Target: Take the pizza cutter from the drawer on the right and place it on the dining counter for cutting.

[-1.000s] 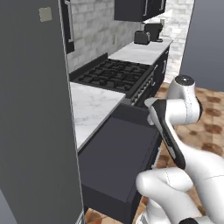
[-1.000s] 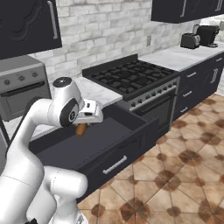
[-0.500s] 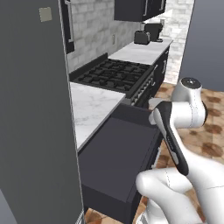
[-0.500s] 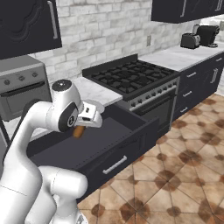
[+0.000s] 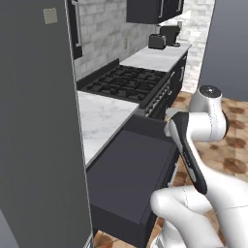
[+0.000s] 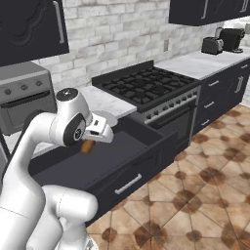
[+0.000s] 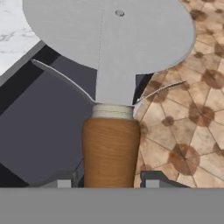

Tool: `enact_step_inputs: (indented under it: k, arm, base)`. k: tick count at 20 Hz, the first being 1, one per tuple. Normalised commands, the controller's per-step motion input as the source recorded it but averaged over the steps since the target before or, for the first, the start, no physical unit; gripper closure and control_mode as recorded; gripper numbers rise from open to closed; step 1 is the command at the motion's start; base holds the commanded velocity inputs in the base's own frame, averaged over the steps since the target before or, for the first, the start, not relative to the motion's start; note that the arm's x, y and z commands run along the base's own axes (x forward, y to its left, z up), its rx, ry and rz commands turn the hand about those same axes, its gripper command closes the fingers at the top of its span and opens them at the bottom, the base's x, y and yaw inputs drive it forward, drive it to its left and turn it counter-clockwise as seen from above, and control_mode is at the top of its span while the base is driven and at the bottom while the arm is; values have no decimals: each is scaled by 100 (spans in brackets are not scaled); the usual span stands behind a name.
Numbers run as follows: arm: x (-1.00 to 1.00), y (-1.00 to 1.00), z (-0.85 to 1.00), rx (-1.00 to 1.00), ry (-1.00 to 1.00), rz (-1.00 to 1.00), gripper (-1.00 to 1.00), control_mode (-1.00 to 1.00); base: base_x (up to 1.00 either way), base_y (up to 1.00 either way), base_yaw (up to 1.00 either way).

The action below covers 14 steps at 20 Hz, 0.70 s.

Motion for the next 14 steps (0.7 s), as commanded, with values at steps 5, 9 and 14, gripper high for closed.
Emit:
enact_step_inputs:
  k: [5,9,14]
  arm:
    - [0,0,0,0,0,0,100,100]
    - [0,0,0,0,0,0,100,100]
    - [0,0,0,0,0,0,100,100]
  base:
    - [-70,-39,-20]
    - [-90,-43,-54]
    - [-64,-7,-72]
